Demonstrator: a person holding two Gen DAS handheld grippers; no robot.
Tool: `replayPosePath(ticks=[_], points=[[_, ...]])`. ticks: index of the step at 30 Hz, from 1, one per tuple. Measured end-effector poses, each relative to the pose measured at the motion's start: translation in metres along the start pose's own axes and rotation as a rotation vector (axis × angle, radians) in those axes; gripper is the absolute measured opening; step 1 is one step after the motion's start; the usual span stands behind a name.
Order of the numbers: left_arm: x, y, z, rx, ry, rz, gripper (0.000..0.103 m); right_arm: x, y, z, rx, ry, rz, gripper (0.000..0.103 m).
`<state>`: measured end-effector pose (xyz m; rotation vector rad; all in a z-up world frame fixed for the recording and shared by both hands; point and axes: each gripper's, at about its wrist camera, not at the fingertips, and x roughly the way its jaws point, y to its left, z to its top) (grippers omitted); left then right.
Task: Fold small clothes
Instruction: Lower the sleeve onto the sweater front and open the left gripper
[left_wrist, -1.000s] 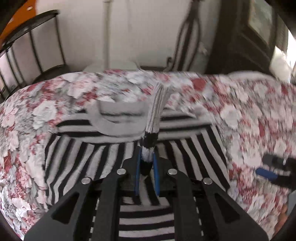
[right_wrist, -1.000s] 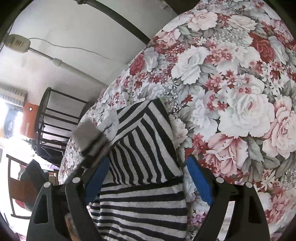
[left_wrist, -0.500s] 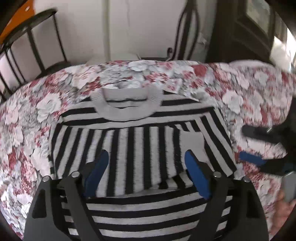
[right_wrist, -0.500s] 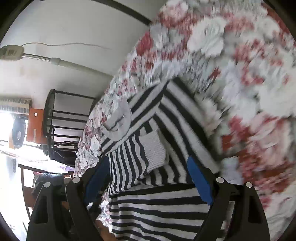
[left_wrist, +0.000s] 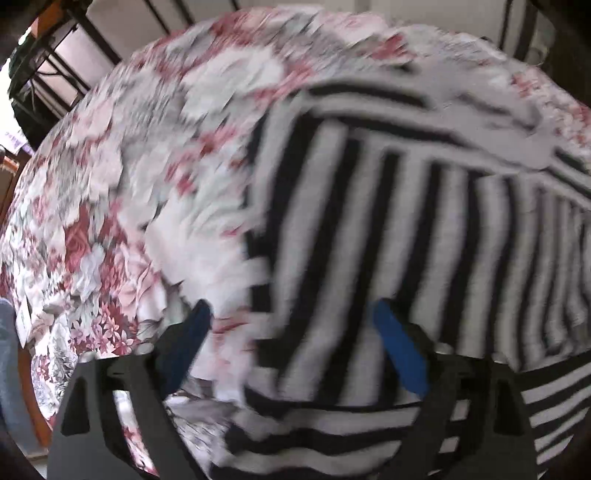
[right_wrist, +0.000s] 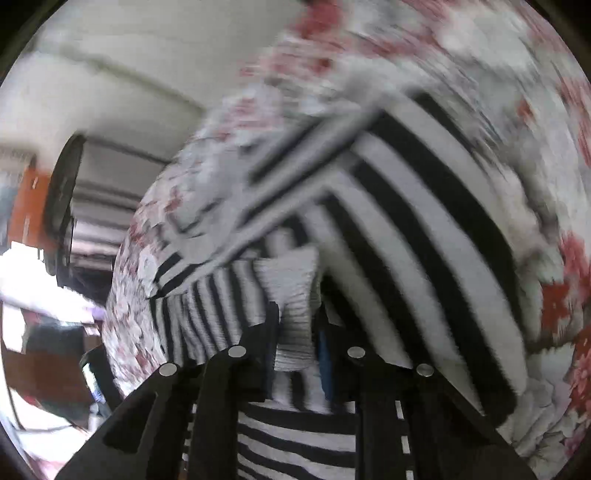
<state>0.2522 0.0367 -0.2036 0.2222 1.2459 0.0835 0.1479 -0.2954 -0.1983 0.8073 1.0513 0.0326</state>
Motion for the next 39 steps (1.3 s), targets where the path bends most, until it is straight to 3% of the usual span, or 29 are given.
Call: replayPosePath(ticks=[2,3,4,6,8,10,12,13,16,18,19,20,21,24,26,29,31,32,33,34,36,38,39], points=[[0.005,0.014,-0.001,-0.023,0.002,-0.018,0.099,0.000,0.018,0.002,-0.116,-0.008,-0.082,0.020],[0.004,0.018,-0.001,-0.043,0.006,-0.039,0.099,0.004,0.013,0.001,-0.123,0.002,-0.148,0.023],[0.003,0.022,-0.001,-0.063,0.006,-0.057,0.099,0.011,0.003,0.001,-0.114,0.017,-0.202,0.018],[-0.009,0.031,0.001,-0.108,-0.033,-0.088,0.098,0.012,-0.016,0.002,-0.045,0.020,-0.177,0.013],[-0.027,0.040,0.006,-0.140,-0.114,-0.097,0.097,-0.007,-0.008,0.005,-0.013,-0.044,-0.189,0.023],[-0.045,0.045,0.013,-0.172,-0.204,-0.120,0.097,-0.030,0.012,0.006,-0.083,-0.161,-0.201,0.037],[-0.045,0.042,0.021,-0.173,-0.207,-0.154,0.097,-0.037,0.036,0.005,-0.164,-0.215,-0.132,0.040],[-0.043,0.037,0.024,-0.167,-0.196,-0.169,0.097,-0.031,0.043,0.006,-0.186,-0.191,-0.097,0.049],[-0.036,0.008,0.033,-0.136,-0.157,-0.223,0.097,0.006,0.061,0.004,-0.241,-0.083,0.005,0.058],[-0.022,-0.028,0.034,-0.003,-0.095,-0.163,0.098,0.042,0.063,0.006,-0.262,0.013,-0.009,0.072],[-0.015,-0.039,0.030,0.044,-0.079,-0.104,0.099,0.064,0.057,0.006,-0.253,0.079,-0.042,0.073],[-0.003,-0.048,0.026,0.085,-0.069,-0.038,0.099,0.068,0.053,0.002,-0.248,0.077,-0.046,0.073],[0.003,-0.048,0.022,0.082,-0.066,-0.034,0.099,0.066,0.052,0.000,-0.240,0.063,-0.042,0.072],[-0.012,-0.039,0.024,0.017,-0.061,-0.072,0.098,0.036,0.065,0.001,-0.254,0.020,-0.064,0.072],[-0.035,-0.033,0.022,0.012,-0.124,-0.111,0.098,0.011,0.077,-0.002,-0.303,-0.043,-0.058,0.073],[-0.055,-0.031,0.008,0.051,-0.156,-0.136,0.098,0.006,0.074,-0.015,-0.339,0.010,-0.123,0.075],[-0.045,-0.038,-0.004,0.128,-0.118,-0.050,0.098,0.023,0.059,-0.027,-0.362,0.096,-0.228,0.076],[-0.027,-0.043,-0.011,0.179,-0.077,0.045,0.099,0.037,0.049,-0.038,-0.408,0.142,-0.269,0.076],[-0.006,-0.042,-0.024,0.208,-0.033,0.091,0.099,0.041,0.050,-0.047,-0.490,0.130,-0.297,0.076],[-0.005,-0.037,-0.030,0.185,-0.031,0.067,0.099,0.045,0.058,-0.056,-0.593,0.129,-0.358,0.076],[-0.013,-0.023,-0.027,0.077,0.007,-0.009,0.098,0.035,0.071,-0.061,-0.617,0.112,-0.399,0.076],[-0.033,-0.013,-0.023,0.032,-0.014,-0.084,0.098,0.012,0.081,-0.060,-0.579,0.078,-0.320,0.076],[-0.045,-0.010,-0.024,0.026,-0.053,-0.085,0.098,0.003,0.083,-0.060,-0.576,0.064,-0.317,0.076]])
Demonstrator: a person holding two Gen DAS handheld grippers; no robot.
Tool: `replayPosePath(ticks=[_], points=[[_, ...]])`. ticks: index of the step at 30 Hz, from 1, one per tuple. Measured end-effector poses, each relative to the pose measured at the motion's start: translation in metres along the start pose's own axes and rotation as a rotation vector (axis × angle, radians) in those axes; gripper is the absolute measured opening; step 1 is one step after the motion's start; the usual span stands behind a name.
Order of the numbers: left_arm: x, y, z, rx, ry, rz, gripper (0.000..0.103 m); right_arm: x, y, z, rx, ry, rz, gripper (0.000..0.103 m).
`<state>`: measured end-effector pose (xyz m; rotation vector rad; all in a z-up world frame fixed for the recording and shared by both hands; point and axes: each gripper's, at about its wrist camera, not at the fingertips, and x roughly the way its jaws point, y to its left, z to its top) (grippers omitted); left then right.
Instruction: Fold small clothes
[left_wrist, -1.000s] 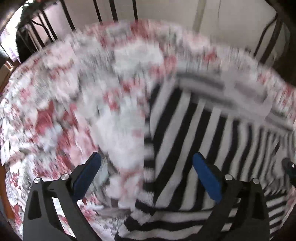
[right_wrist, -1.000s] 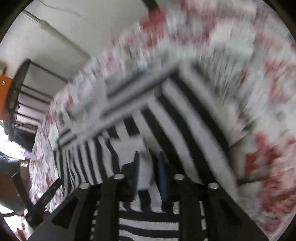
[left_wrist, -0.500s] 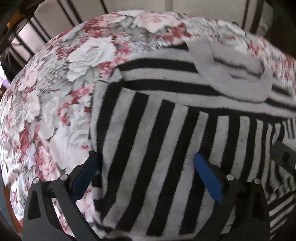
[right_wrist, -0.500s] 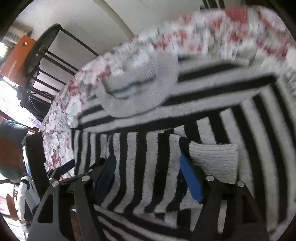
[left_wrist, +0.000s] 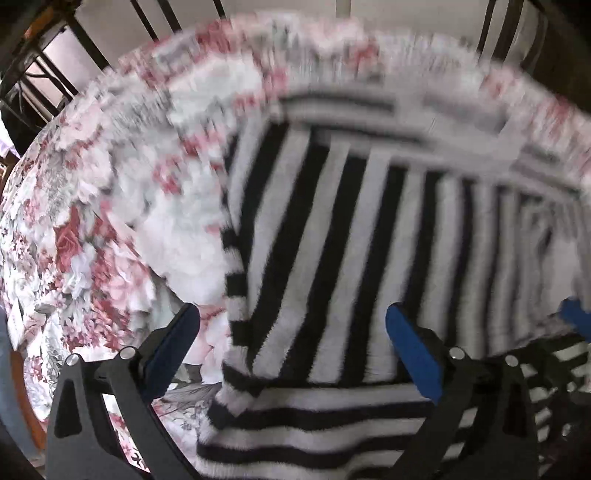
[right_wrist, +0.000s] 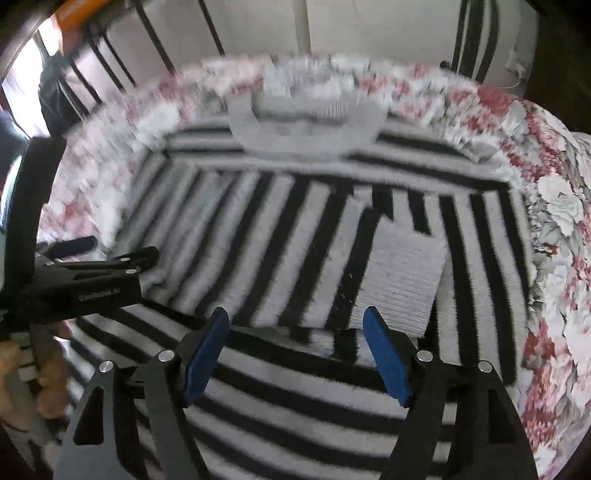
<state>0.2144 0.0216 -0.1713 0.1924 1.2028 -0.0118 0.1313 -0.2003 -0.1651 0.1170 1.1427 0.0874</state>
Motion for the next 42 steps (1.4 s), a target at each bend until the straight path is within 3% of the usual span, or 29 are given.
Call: replayPosePath(ticks=[2,4,5,8,9,12,15,18,20,24,28,29,31,35,37,40,41,42], points=[[-0.005,-0.004,-0.007,0.050,-0.018,0.087,0.098,-0.006,-0.006,-0.004,-0.001,-0.002,-0.032,0.076],[0.021,-0.011,-0.023,0.166,0.037,0.226,0.099,0.010,-0.020,-0.012,0.026,0.068,-0.064,0.079],[0.032,-0.010,-0.030,0.196,0.050,0.238,0.099,0.030,-0.035,-0.021,0.056,0.145,-0.061,0.079],[0.023,0.007,-0.036,0.138,0.050,0.156,0.099,0.031,-0.036,-0.020,0.043,0.126,-0.058,0.079],[0.010,0.014,-0.034,0.107,0.051,0.096,0.098,0.021,-0.033,-0.017,0.054,0.114,-0.047,0.080],[-0.020,0.041,-0.039,0.031,0.028,-0.070,0.098,-0.008,-0.033,-0.015,0.105,0.066,0.079,0.080],[-0.017,0.062,-0.054,-0.031,0.105,-0.168,0.098,-0.029,-0.053,-0.026,0.167,0.046,0.094,0.080],[-0.003,0.070,-0.073,-0.045,0.169,-0.144,0.098,-0.048,-0.077,-0.043,0.249,0.027,0.106,0.080],[0.000,0.066,-0.081,-0.028,0.166,-0.099,0.095,-0.062,-0.088,-0.057,0.316,0.007,0.120,0.080],[0.015,0.052,-0.093,-0.015,0.186,-0.024,0.084,-0.084,-0.109,-0.084,0.375,-0.019,0.079,0.080],[0.012,0.036,-0.094,0.030,0.150,0.062,0.066,-0.068,-0.140,-0.117,0.444,0.063,0.008,0.080],[0.012,0.038,-0.094,0.016,0.142,0.100,0.066,-0.054,-0.150,-0.129,0.455,0.124,-0.019,0.078],[0.017,0.049,-0.094,-0.055,0.158,0.097,0.076,-0.043,-0.157,-0.140,0.450,0.155,-0.007,0.072],[0.000,0.051,-0.102,-0.104,0.164,0.073,0.077,-0.064,-0.146,-0.137,0.424,0.118,-0.057,0.071],[-0.022,0.045,-0.108,-0.078,0.138,0.072,0.075,-0.078,-0.132,-0.134,0.408,0.061,-0.007,0.071],[-0.052,0.031,-0.118,-0.034,0.098,-0.006,0.076,-0.100,-0.082,-0.131,0.268,0.000,0.054,0.071],[-0.062,0.021,-0.125,-0.007,0.091,-0.030,0.078,-0.101,-0.068,-0.133,0.223,0.000,0.062,0.071],[-0.066,0.012,-0.133,0.028,0.092,-0.007,0.086,-0.096,-0.049,-0.137,0.170,0.023,0.076,0.072]])
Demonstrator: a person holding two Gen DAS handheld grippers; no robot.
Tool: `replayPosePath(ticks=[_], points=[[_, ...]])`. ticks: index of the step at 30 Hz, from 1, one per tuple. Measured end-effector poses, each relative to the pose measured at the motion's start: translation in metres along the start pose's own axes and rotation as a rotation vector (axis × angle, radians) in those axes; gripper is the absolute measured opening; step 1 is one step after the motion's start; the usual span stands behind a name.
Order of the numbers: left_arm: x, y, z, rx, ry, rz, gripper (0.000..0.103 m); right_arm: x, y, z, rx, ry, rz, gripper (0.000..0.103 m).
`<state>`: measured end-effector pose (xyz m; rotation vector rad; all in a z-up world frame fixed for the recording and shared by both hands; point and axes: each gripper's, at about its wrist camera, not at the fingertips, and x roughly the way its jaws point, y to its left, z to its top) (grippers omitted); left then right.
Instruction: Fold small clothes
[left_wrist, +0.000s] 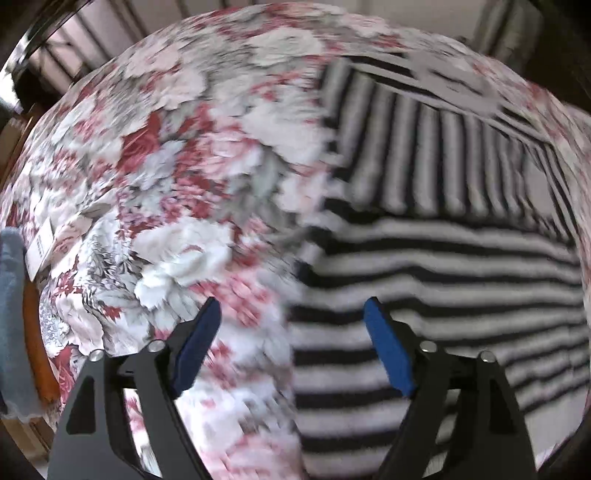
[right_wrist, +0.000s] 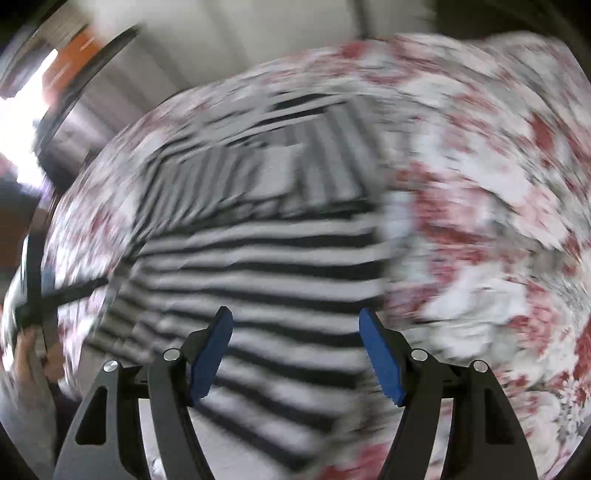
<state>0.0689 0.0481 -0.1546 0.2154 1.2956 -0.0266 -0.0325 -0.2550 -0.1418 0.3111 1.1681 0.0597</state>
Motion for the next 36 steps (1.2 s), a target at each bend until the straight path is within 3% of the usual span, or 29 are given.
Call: replayPosePath(ticks=[1,3,5,8,9,11,14,17,19,21,25,28,31,33,36], points=[[0.007,-0.013,-0.008,0.058,0.019,0.102,0.093,0.011,0.010,-0.007,-0.039,0.054,-0.005,0.072],[0.032,-0.021,-0.024,0.149,0.092,0.266,0.096,0.042,0.024,-0.027,-0.116,0.179,-0.069,0.077],[0.035,0.001,-0.035,0.151,0.120,0.276,0.097,0.048,0.033,-0.033,-0.202,0.176,-0.132,0.078],[0.007,0.014,-0.034,0.079,0.073,0.262,0.096,0.029,0.027,-0.031,-0.122,0.148,-0.108,0.078],[-0.007,0.016,-0.036,0.055,0.043,0.231,0.095,0.018,0.026,-0.035,-0.092,0.111,-0.087,0.078],[-0.036,0.015,-0.042,0.022,-0.017,0.099,0.095,0.005,0.029,-0.037,-0.096,0.068,-0.059,0.078],[-0.045,-0.006,-0.055,0.064,-0.006,0.008,0.098,-0.007,0.048,-0.048,-0.147,0.020,-0.051,0.078],[0.000,-0.025,-0.058,0.188,0.124,0.079,0.099,0.020,0.061,-0.060,-0.201,0.146,-0.071,0.084],[0.012,-0.035,-0.067,0.211,0.142,0.114,0.099,0.031,0.063,-0.062,-0.234,0.165,-0.093,0.086],[0.000,-0.036,-0.064,0.206,0.117,0.104,0.098,0.026,0.058,-0.057,-0.194,0.168,-0.066,0.086],[-0.035,-0.022,-0.059,0.117,0.051,-0.023,0.098,-0.005,0.036,-0.043,-0.081,0.067,0.034,0.086],[-0.048,-0.004,-0.050,0.032,0.046,-0.071,0.098,-0.029,-0.002,-0.033,0.104,-0.005,0.125,0.086],[-0.042,0.020,-0.050,-0.057,0.050,-0.198,0.098,-0.037,-0.034,-0.032,0.228,-0.017,0.174,0.086],[-0.027,0.025,-0.053,-0.109,0.125,-0.258,0.098,-0.030,-0.040,-0.038,0.248,0.006,0.169,0.086],[-0.022,0.019,-0.050,-0.080,0.133,-0.323,0.098,-0.023,-0.049,-0.046,0.295,0.053,0.188,0.086]])
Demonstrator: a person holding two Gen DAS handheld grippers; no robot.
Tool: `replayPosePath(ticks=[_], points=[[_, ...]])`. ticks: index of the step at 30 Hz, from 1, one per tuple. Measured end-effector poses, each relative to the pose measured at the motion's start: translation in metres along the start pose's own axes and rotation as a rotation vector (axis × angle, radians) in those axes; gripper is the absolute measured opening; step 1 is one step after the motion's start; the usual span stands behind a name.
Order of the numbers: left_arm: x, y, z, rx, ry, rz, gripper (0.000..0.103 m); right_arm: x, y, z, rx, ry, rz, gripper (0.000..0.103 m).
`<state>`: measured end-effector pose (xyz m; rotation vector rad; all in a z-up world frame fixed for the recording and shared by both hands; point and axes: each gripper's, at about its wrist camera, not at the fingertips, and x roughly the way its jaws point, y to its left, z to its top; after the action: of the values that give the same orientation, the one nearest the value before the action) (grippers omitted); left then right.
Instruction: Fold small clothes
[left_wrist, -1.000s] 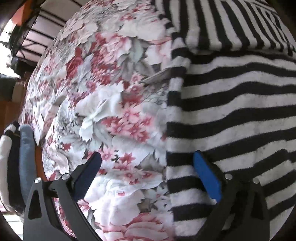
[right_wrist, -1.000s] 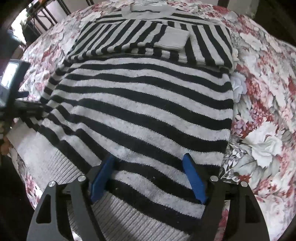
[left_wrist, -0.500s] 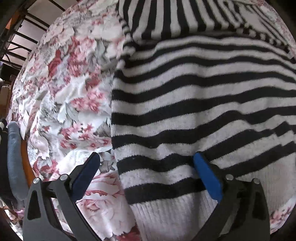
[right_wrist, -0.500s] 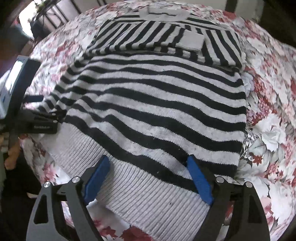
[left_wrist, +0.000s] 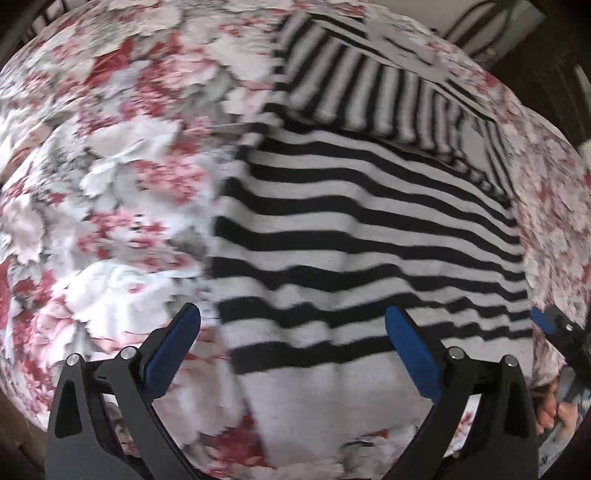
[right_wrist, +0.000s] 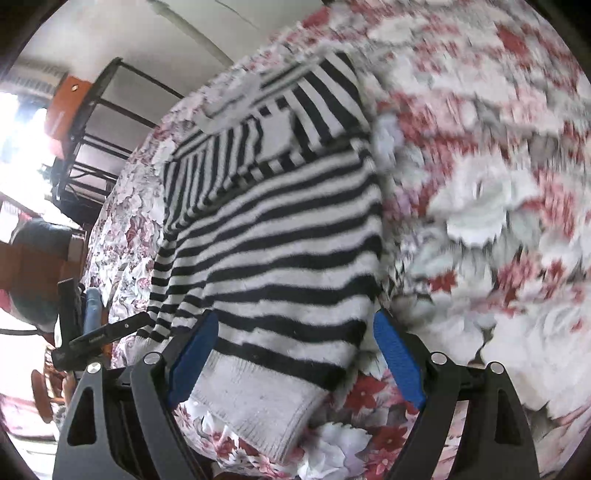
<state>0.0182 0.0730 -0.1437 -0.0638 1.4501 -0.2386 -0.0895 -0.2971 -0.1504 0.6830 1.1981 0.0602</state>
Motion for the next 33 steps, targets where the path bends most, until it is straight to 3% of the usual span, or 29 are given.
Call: replayPosePath(ticks=[2,5,12,18,21,27,30,33], points=[[0.008,-0.006,0.003,0.042,0.013,0.010,0.098,0.006,0.000,0.000,0.016,0.016,0.019,0.086],[0.024,-0.017,0.002,0.105,0.040,0.125,0.098,0.013,0.004,-0.005,0.012,0.036,-0.001,0.087],[0.026,-0.058,-0.011,0.274,-0.040,0.303,0.098,0.019,0.015,-0.009,-0.038,0.035,-0.060,0.091],[-0.001,-0.068,-0.015,0.301,-0.162,0.349,0.098,-0.009,0.035,-0.010,-0.140,-0.120,-0.139,0.091],[-0.002,-0.065,-0.011,0.280,-0.154,0.374,0.098,0.004,0.053,-0.019,-0.233,-0.082,-0.173,0.091],[0.001,-0.060,-0.012,0.283,-0.148,0.407,0.098,0.042,0.093,-0.043,-0.481,-0.028,-0.332,0.091],[0.003,-0.062,-0.013,0.300,-0.150,0.415,0.098,0.067,0.091,-0.050,-0.519,0.056,-0.391,0.092],[0.010,-0.061,-0.013,0.308,-0.125,0.438,0.098,0.064,0.088,-0.044,-0.486,0.054,-0.368,0.093]])
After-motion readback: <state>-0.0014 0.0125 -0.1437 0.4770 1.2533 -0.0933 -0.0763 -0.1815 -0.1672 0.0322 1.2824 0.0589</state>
